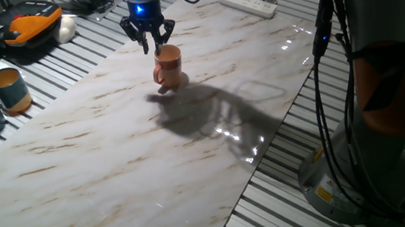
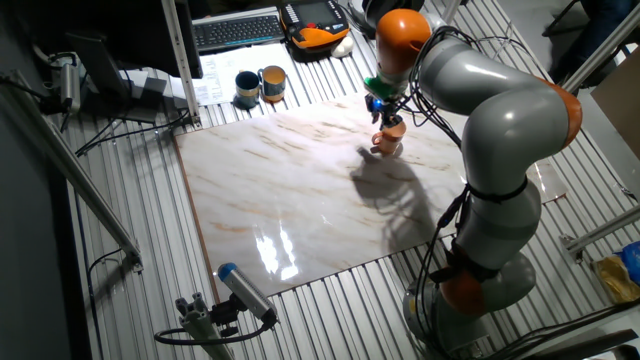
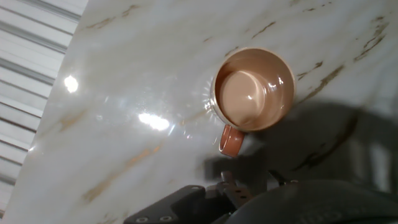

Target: Pick up the cup

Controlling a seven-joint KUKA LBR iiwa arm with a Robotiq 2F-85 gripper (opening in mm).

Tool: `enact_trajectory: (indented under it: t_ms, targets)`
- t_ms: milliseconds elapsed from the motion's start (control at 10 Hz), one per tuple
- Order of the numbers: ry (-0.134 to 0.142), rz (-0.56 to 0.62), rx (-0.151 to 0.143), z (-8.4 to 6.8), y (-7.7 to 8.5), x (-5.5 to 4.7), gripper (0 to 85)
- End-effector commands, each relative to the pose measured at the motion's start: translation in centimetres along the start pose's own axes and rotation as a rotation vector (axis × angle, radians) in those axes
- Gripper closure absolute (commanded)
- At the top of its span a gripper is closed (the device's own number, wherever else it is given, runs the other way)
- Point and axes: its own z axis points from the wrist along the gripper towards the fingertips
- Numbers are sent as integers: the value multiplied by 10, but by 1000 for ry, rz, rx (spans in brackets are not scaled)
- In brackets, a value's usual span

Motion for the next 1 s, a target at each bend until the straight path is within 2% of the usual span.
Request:
enact_trajectory:
  t_ms: [0,200,300,900]
  targets:
    - [0,13,1,1,0,0,510]
    - [4,68,1,3,0,0,510]
    - [7,82,0,3,1,0,340]
    - [-16,77,25,6,-2,-3,340]
